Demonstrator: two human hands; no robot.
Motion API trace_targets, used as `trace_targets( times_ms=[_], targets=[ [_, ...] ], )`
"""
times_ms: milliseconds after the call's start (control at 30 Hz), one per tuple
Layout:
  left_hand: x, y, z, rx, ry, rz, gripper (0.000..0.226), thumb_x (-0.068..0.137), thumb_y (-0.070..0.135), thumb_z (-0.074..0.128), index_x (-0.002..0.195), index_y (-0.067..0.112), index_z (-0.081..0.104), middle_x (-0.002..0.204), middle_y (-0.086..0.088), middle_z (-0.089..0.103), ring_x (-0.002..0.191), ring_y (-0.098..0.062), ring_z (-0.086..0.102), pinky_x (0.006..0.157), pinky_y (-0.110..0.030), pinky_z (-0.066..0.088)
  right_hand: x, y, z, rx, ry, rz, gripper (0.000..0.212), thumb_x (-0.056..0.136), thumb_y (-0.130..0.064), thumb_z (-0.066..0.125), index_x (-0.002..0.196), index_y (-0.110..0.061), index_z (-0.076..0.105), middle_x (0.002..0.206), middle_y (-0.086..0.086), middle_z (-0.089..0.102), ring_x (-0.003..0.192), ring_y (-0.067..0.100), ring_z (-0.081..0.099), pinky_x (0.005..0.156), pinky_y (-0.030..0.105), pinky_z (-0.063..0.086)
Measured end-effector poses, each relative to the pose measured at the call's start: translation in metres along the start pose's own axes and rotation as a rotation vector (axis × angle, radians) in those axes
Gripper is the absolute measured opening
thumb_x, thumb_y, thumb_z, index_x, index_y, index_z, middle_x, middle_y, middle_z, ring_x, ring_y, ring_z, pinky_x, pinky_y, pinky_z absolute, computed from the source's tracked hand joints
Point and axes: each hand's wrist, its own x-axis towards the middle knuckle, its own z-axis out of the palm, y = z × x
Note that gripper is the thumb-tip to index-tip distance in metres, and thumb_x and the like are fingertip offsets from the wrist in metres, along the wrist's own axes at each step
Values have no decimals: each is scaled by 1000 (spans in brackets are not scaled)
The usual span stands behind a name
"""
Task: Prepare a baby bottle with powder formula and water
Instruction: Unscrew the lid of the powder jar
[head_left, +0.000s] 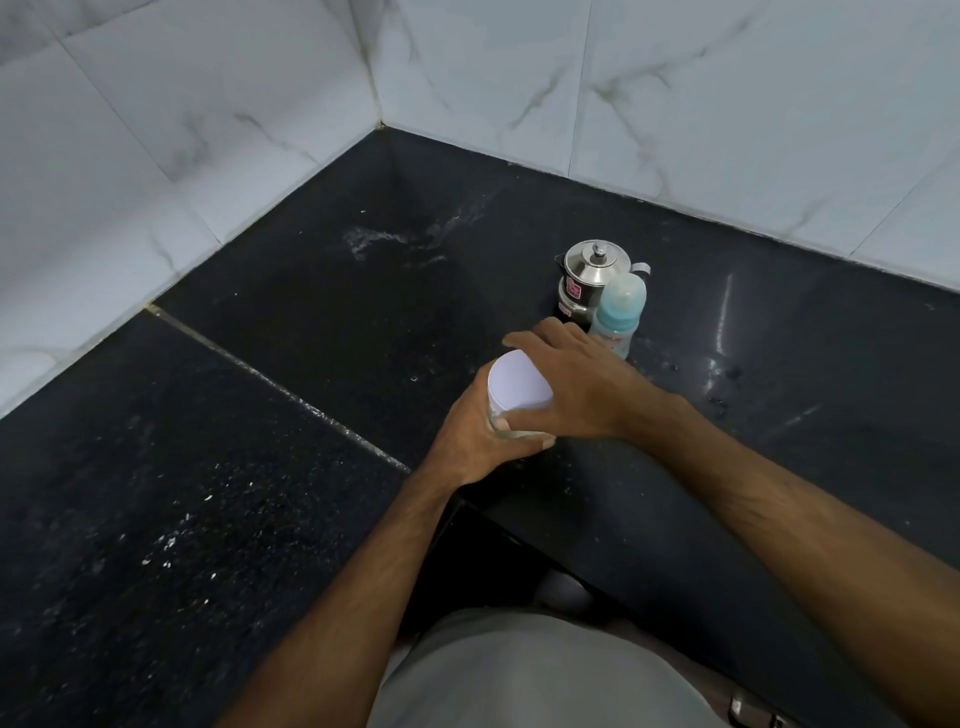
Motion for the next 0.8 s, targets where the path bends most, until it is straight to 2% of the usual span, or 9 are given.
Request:
trace_targets(
  times_ms=[100, 233, 333, 433, 500, 567, 600, 700, 800],
  targets=[
    [7, 11, 5, 76, 5, -5, 96, 63, 19, 89, 142, 25, 35, 138, 6, 49, 128, -11, 47, 107, -36, 41, 2, -3, 1, 39, -6, -28, 77, 75, -57, 68, 140, -27, 39, 131, -4, 45, 117, 17, 44, 97, 36, 44],
    [7, 3, 2, 73, 32, 80, 82, 62, 24, 89, 130, 27, 43, 111, 12, 59, 108, -7, 58, 96, -27, 49, 3, 1, -5, 249, -126, -96, 80, 73, -42, 74, 142, -32, 35, 140, -7, 38, 126, 15, 39, 102, 38, 42],
    [8, -1, 3, 34, 14, 14, 95, 58, 29, 91, 137, 32, 39, 128, 13, 56, 119, -4, 53, 101, -29, 46, 1, 0, -7, 168, -77, -47, 89, 75, -59, 69, 147, -31, 26, 144, -4, 34, 129, 18, 38, 103, 39, 42],
    [5, 0, 0, 39, -36, -43, 104, 56, 32, 92, 143, 29, 35, 137, 13, 50, 126, -6, 48, 106, -35, 42, 0, -5, -5, -14, -5, 9, 87, 77, -66, 63, 146, -25, 31, 135, 0, 43, 121, 20, 45, 99, 38, 44],
    [4, 0, 6, 70, -115, -104, 91, 68, 17, 85, 142, 18, 33, 135, 14, 45, 124, -3, 44, 107, -26, 35, 0, -7, -4, 19, -38, -4, 80, 79, -58, 66, 145, -26, 32, 135, -2, 44, 121, 19, 44, 97, 35, 44],
    [5, -25, -6, 202, 28, -41, 57, 89, -3, 58, 134, -7, 23, 142, -5, 42, 131, -16, 41, 115, -26, 23, 0, -8, -6, 124, -111, -43, 82, 78, -46, 70, 146, -30, 28, 141, -4, 38, 127, 18, 38, 101, 36, 42],
    [7, -27, -2, 216, 86, -64, 52, 91, -7, 50, 131, -9, 18, 143, -12, 42, 133, -21, 41, 116, -27, 19, 0, -7, -7, 179, -143, -59, 86, 77, -42, 72, 148, -32, 25, 146, -4, 34, 132, 19, 35, 104, 38, 41],
    [-4, -15, -1, 160, -36, 83, 86, 72, 10, 82, 141, 16, 30, 130, 10, 49, 118, -4, 48, 102, -17, 37, -1, -6, -9, 187, -148, -58, 94, 75, -46, 73, 150, -33, 17, 153, -4, 23, 138, 21, 28, 107, 41, 39],
    [0, 7, -3, 53, -24, -54, 103, 62, 20, 90, 145, 26, 30, 138, 14, 43, 127, -4, 41, 108, -28, 36, -1, -7, -6, 16, -48, 3, 94, 75, -62, 68, 150, -28, 22, 142, 0, 35, 126, 21, 40, 101, 38, 44]
  ],
)
